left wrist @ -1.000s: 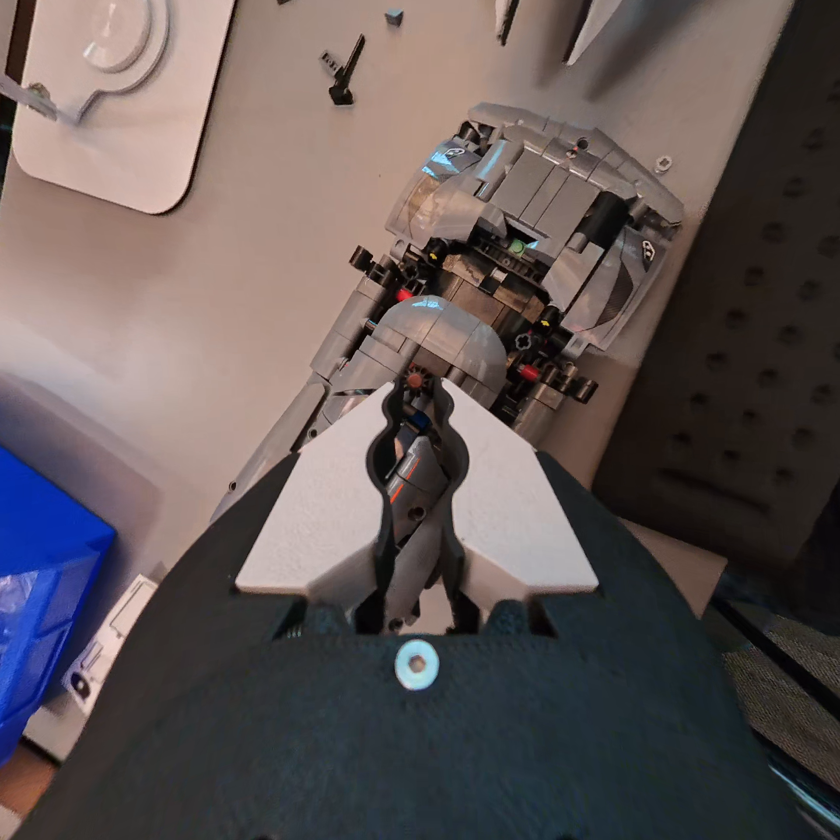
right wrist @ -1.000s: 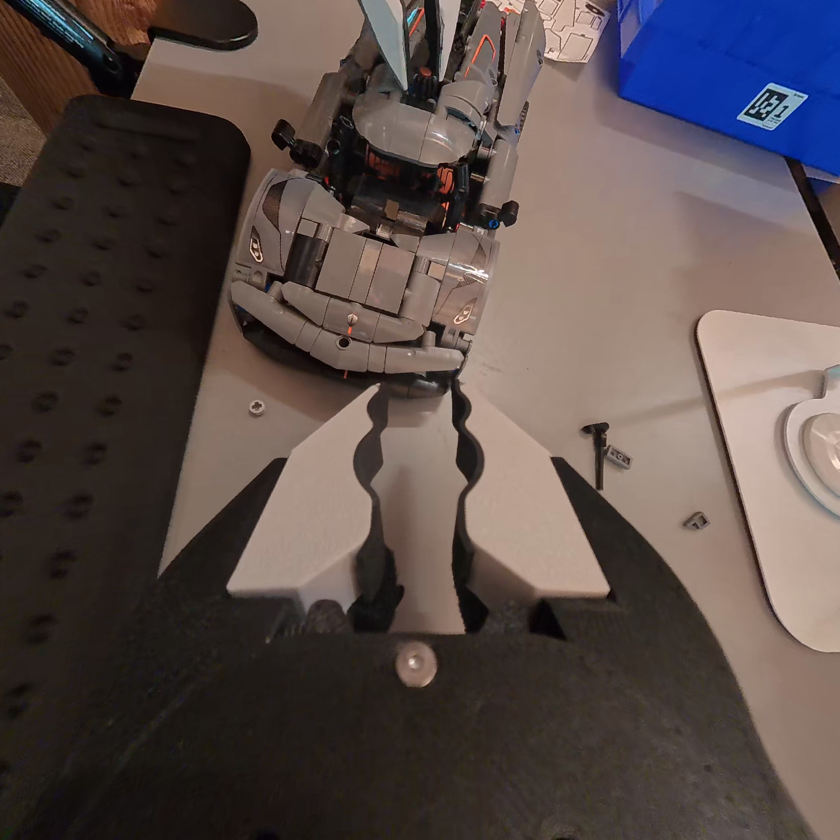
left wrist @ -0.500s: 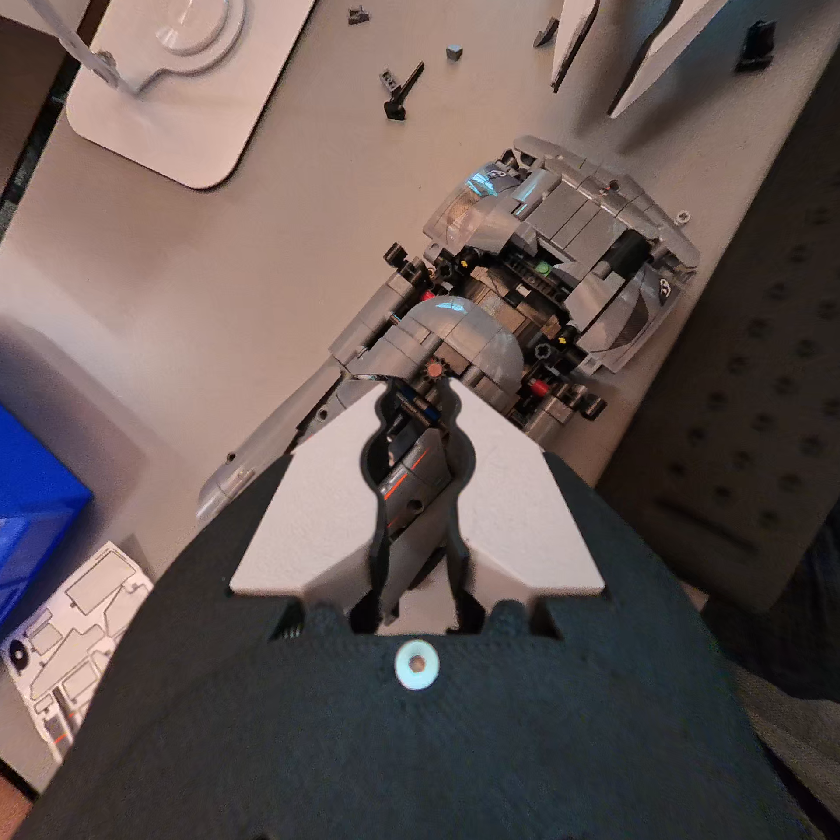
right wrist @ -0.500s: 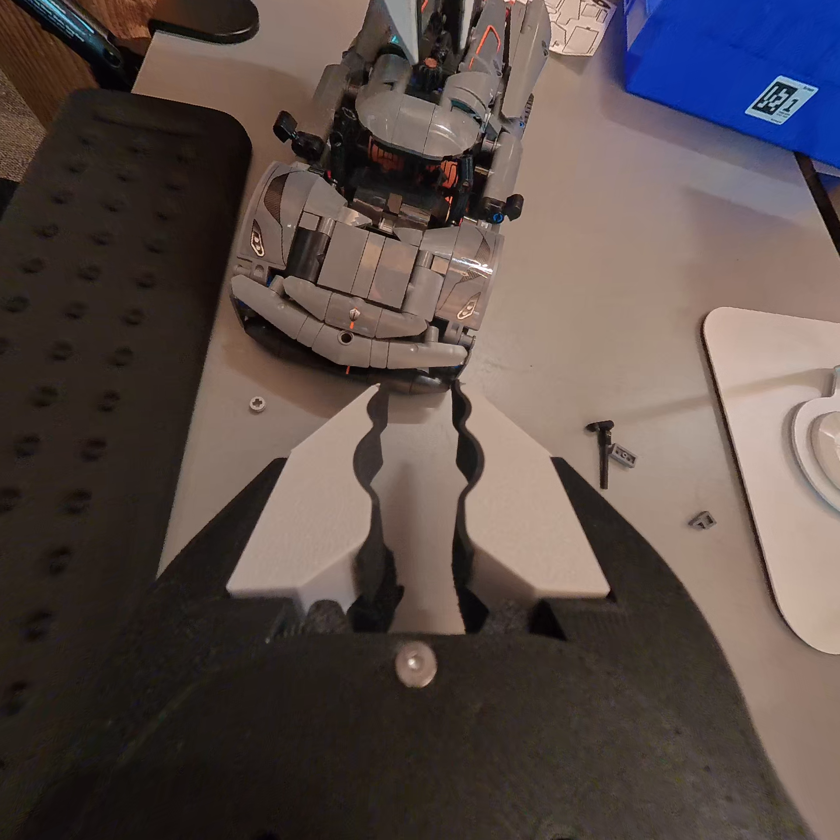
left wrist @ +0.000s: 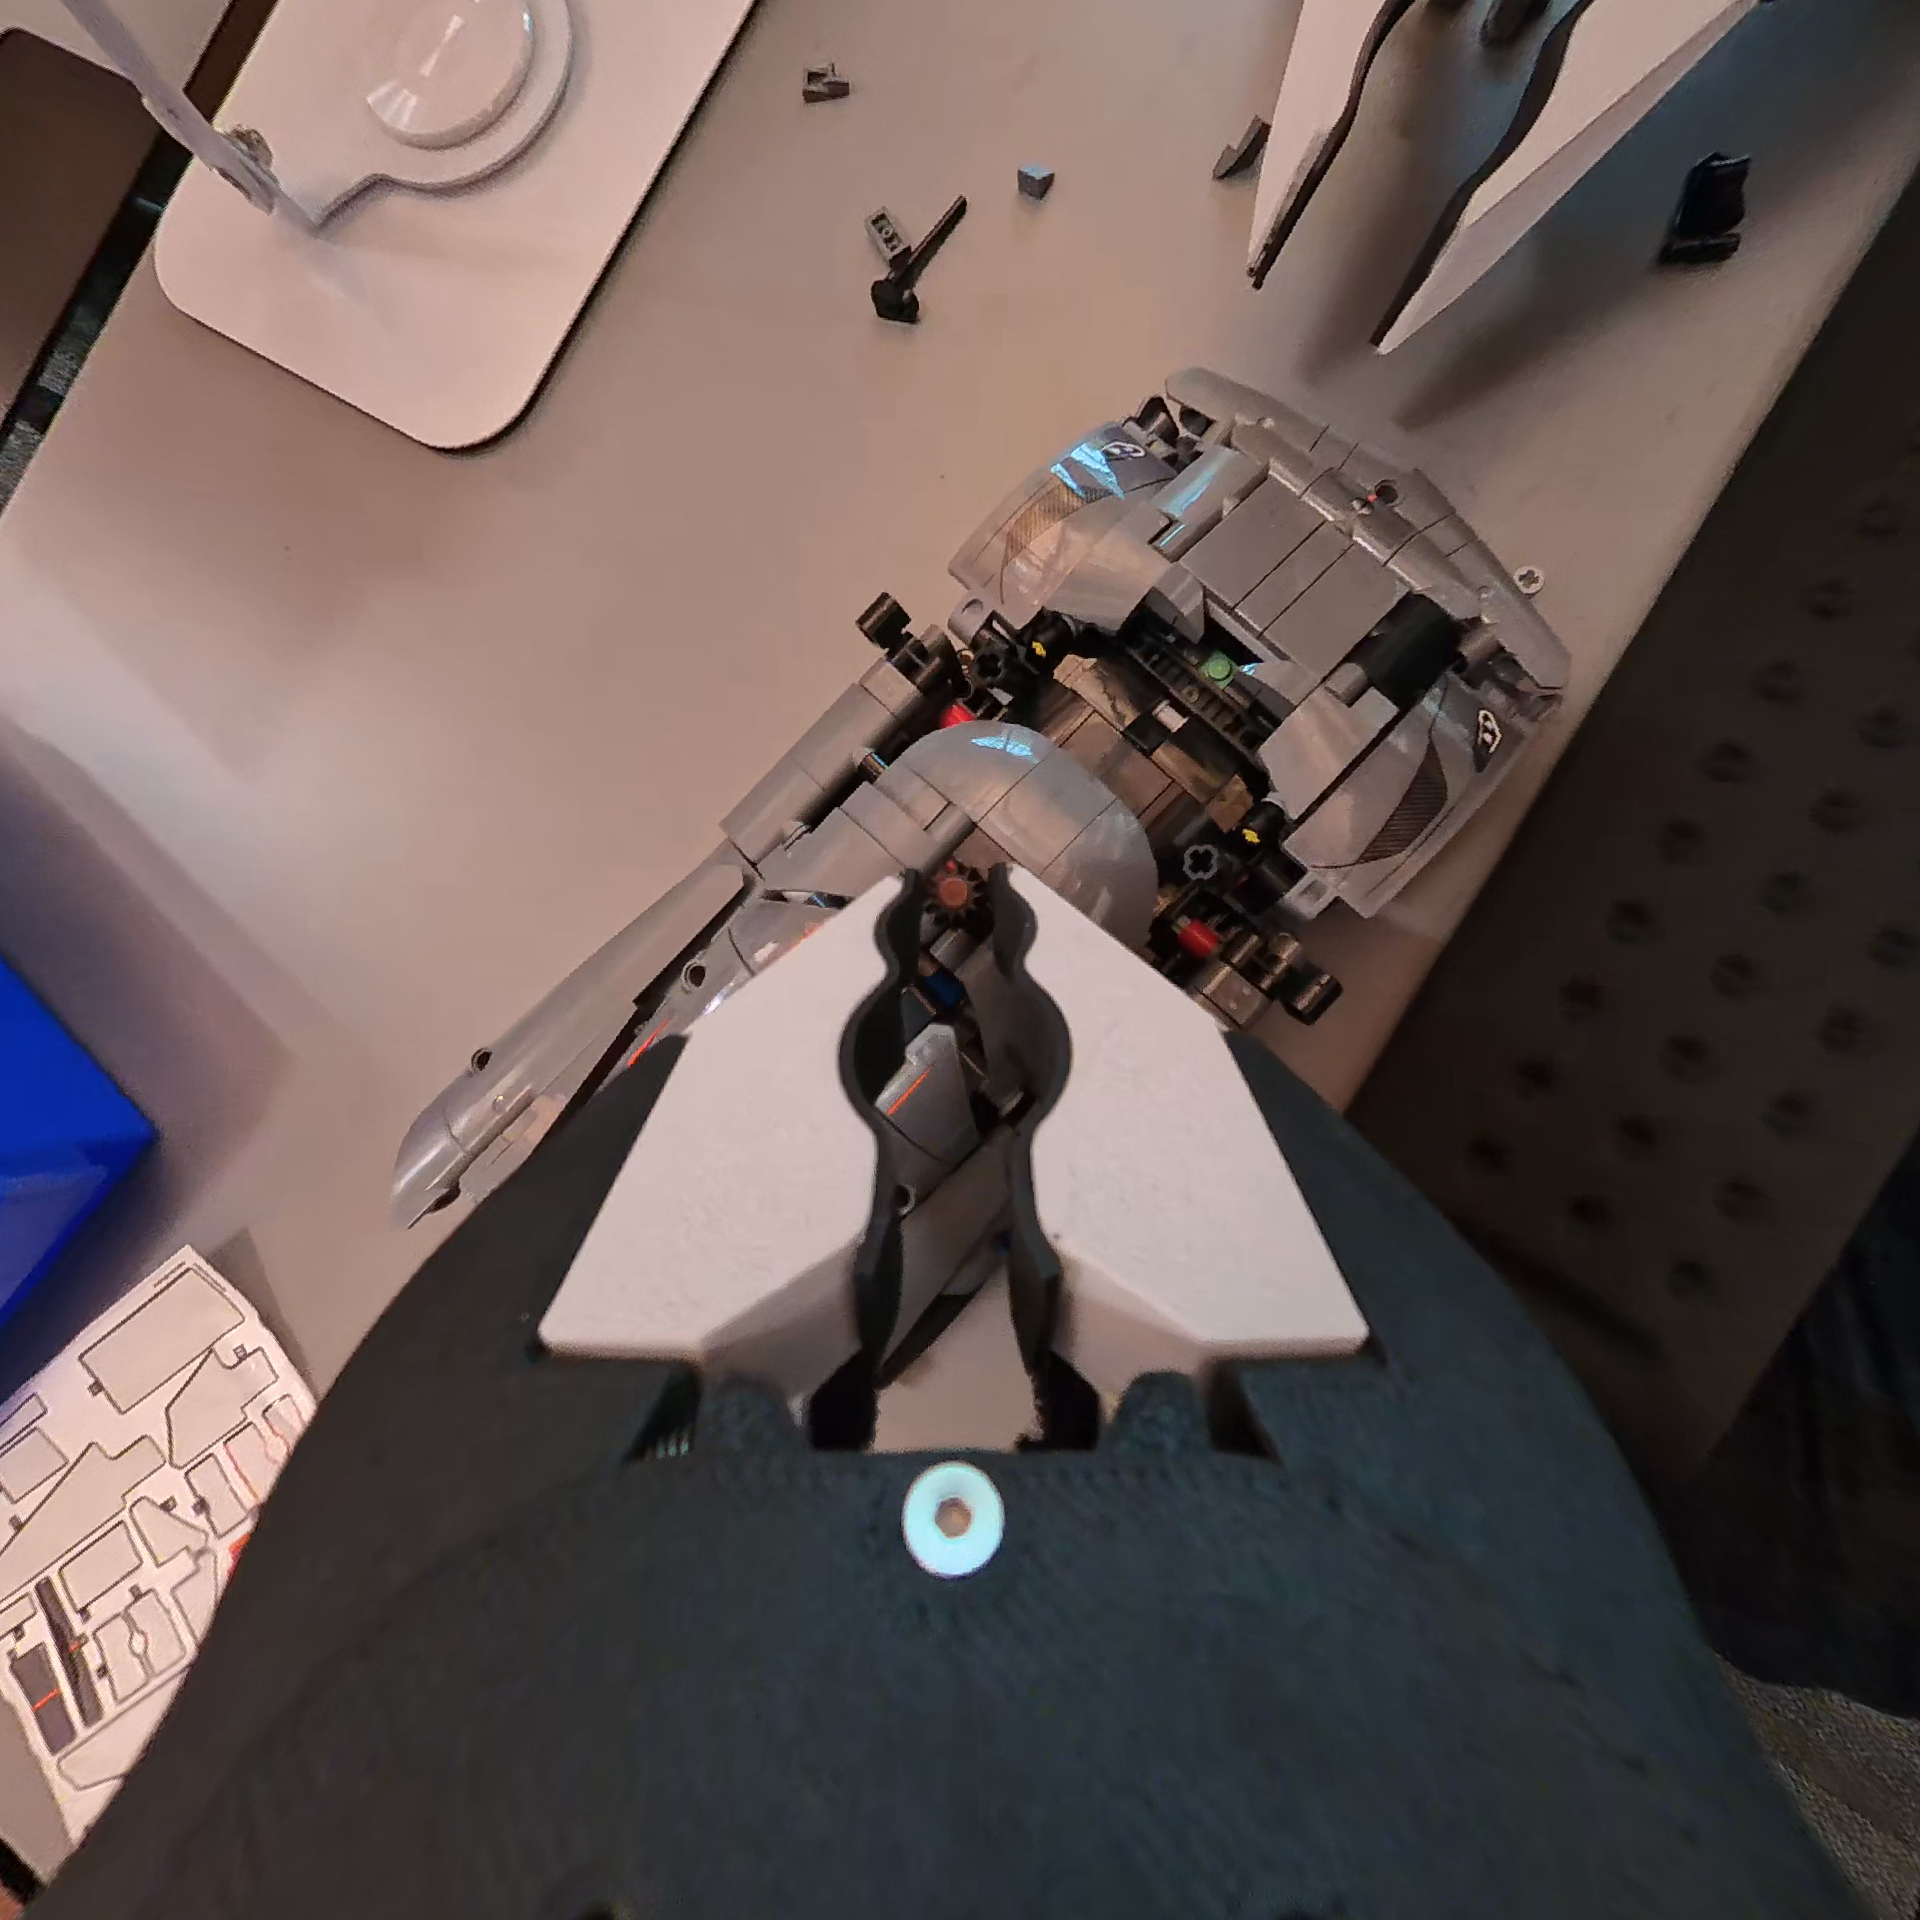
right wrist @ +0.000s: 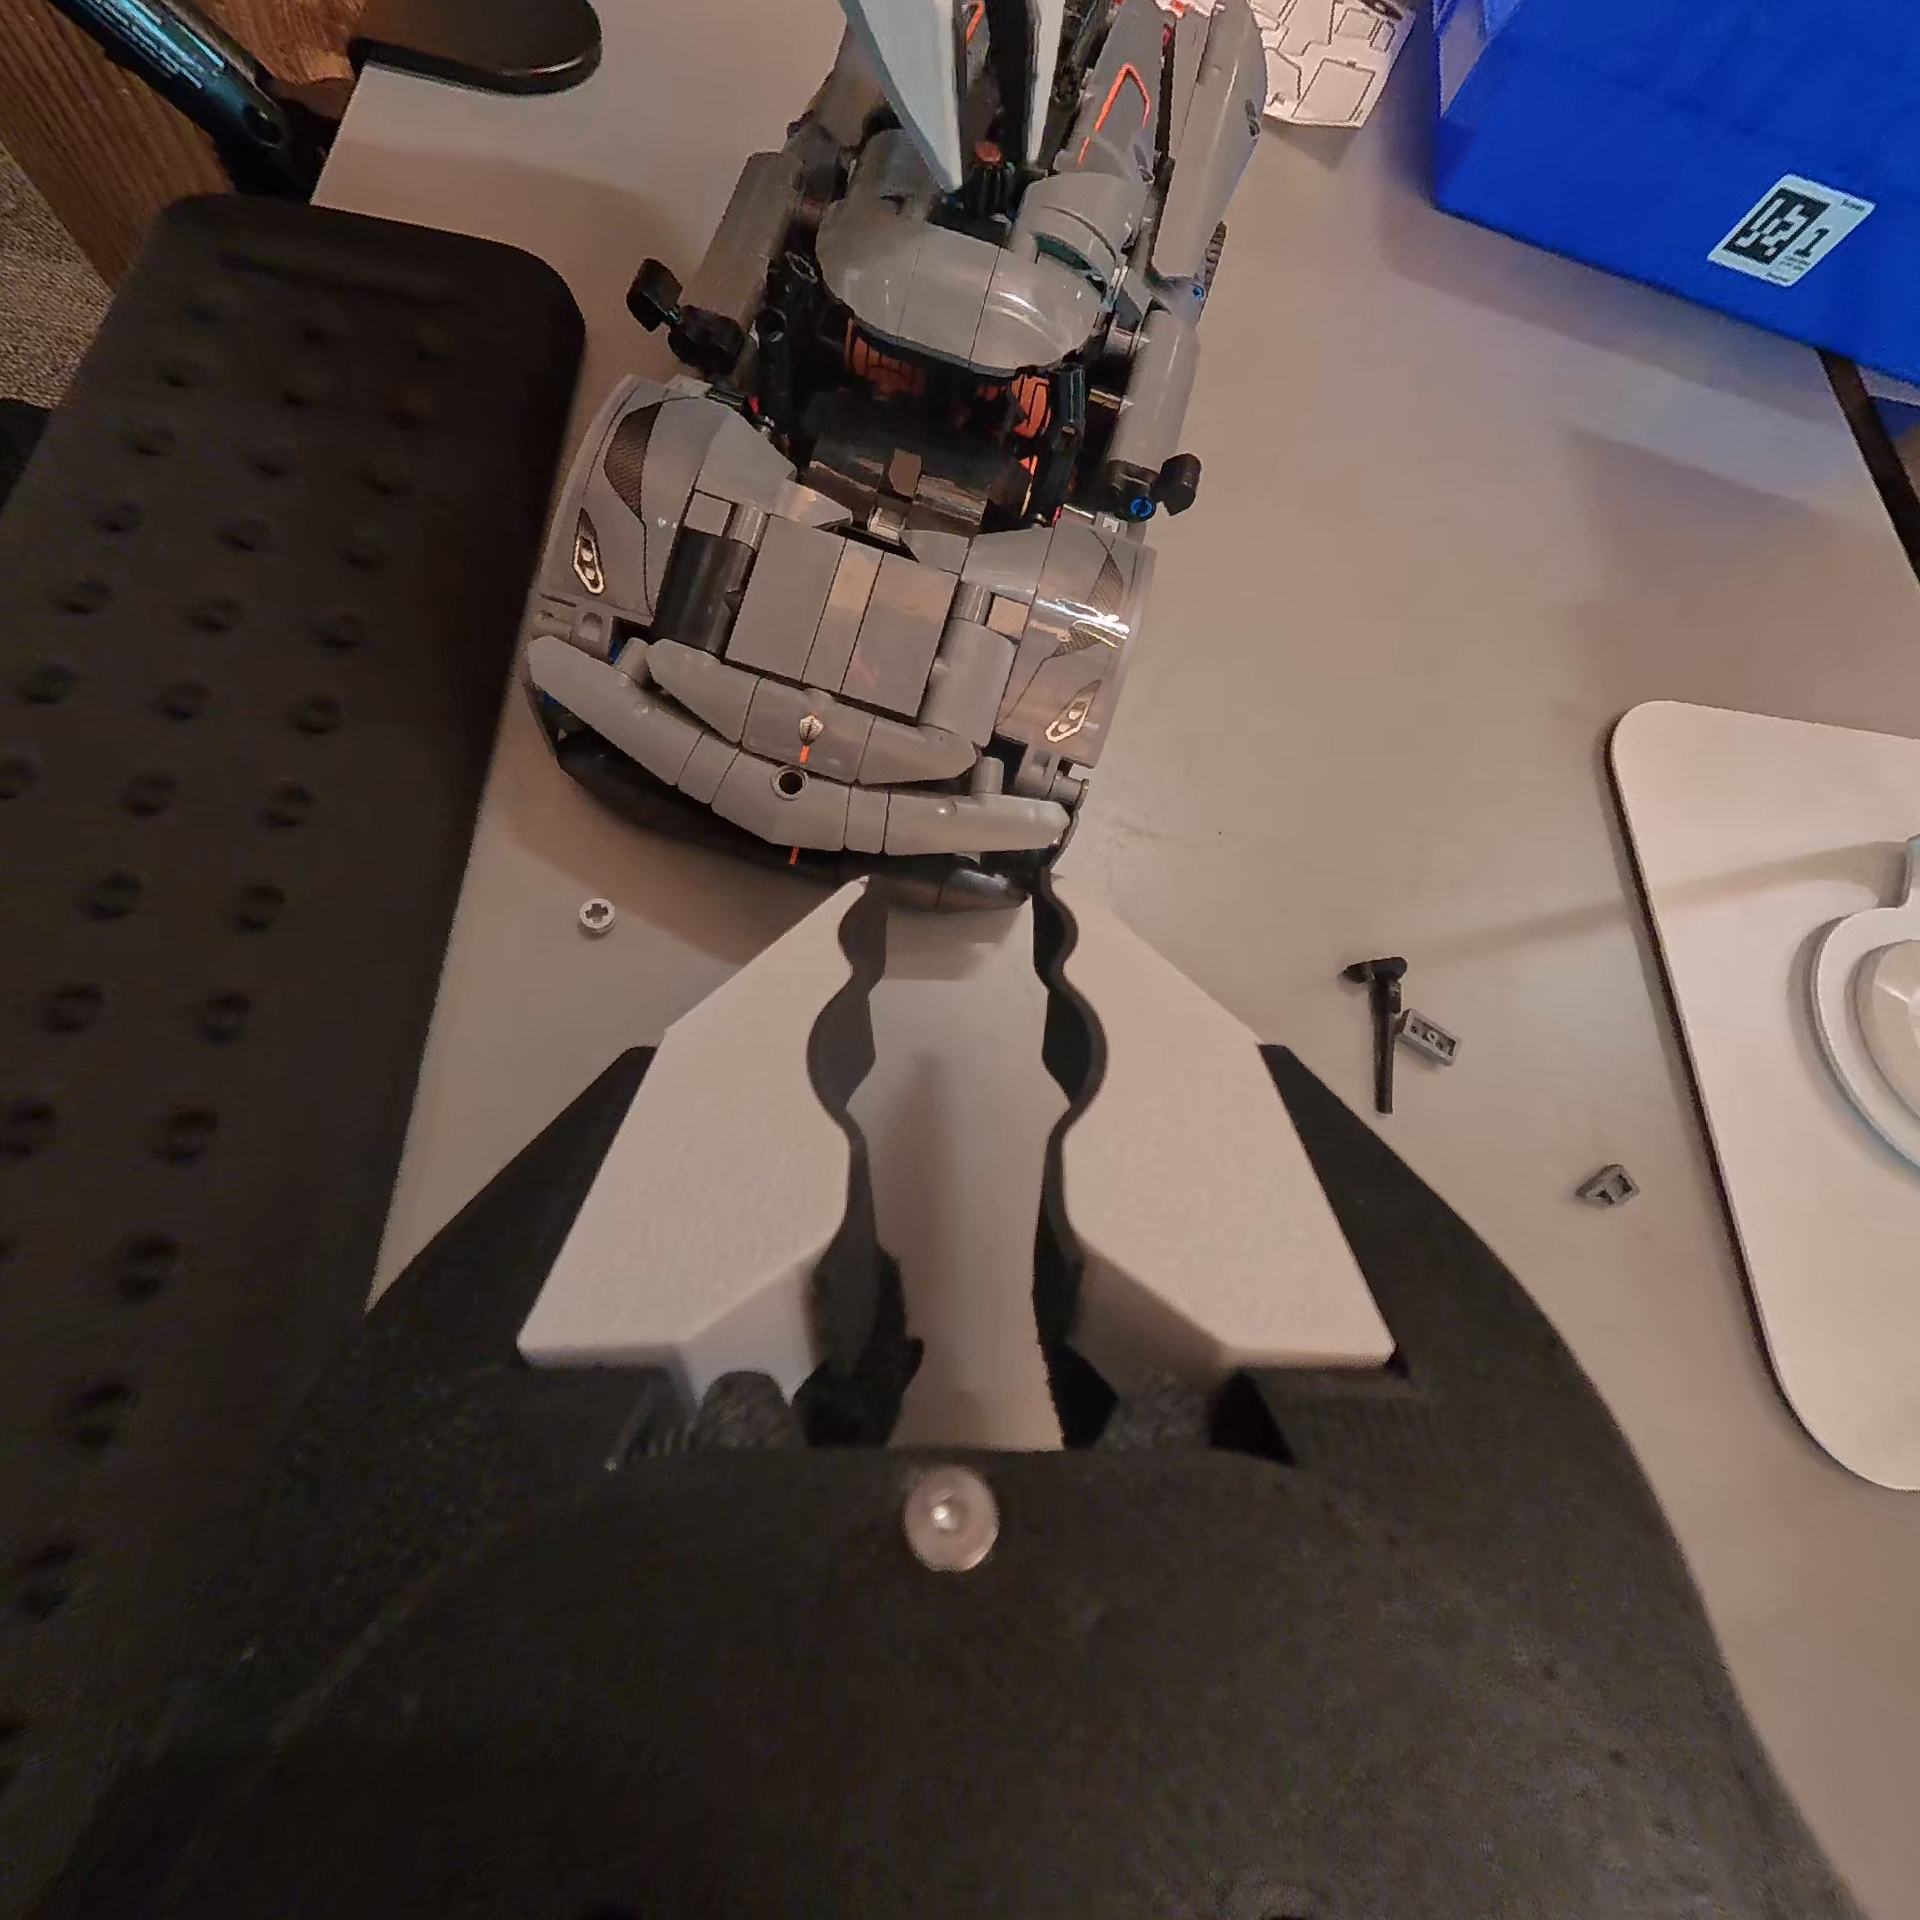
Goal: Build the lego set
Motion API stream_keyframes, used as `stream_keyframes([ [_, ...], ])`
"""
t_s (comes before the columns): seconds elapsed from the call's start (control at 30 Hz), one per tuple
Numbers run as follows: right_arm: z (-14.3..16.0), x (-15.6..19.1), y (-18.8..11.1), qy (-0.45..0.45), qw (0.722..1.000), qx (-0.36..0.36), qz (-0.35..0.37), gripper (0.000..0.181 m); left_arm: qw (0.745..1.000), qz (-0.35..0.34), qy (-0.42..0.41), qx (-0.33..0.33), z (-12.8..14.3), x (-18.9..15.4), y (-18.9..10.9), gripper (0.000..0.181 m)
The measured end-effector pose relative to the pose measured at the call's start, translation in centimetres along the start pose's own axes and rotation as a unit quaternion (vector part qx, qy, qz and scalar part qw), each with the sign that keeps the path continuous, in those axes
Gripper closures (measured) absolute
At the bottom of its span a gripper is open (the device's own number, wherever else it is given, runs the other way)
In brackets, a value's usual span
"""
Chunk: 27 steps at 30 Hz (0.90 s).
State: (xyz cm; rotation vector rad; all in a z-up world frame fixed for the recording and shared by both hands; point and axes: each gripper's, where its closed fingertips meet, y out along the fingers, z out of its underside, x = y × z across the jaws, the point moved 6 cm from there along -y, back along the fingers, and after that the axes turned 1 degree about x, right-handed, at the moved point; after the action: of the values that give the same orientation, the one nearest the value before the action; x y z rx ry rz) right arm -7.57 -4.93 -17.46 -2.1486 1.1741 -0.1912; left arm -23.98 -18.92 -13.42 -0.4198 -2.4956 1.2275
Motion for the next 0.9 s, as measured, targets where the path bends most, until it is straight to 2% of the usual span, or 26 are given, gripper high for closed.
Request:
stream_keyframes([
  [0.3,-0.2,-0.1,-0.2,-0.004,1.000,-0.015,0.004,0.153,1.000,0.003,0.011,-0.008,0.5,0.3,-0.7,0.168],
  [0.5,-1.8,-1.3,-1.1,-0.007,0.998,-0.063,0.018,0.153,0.993,-0.053,-0.058,-0.091,2.4,3.8,-4.0,0.165],
  [0.63,-4.3,-1.3,-0.7,-0.016,0.997,-0.076,0.006,0.153,0.985,-0.087,-0.099,-0.108,4.3,5.9,-4.5,0.159],
  [0.8,-8.8,-1.8,1.7,-0.056,0.996,-0.066,-0.010,0.161,0.966,-0.130,-0.172,-0.140,6.1,7.5,-3.7,0.162],
  [0.9,-11.4,-1.9,3.7,-0.076,0.994,-0.053,-0.062,0.161,0.953,-0.171,-0.191,-0.162,6.9,7.6,-3.2,0.162],
])
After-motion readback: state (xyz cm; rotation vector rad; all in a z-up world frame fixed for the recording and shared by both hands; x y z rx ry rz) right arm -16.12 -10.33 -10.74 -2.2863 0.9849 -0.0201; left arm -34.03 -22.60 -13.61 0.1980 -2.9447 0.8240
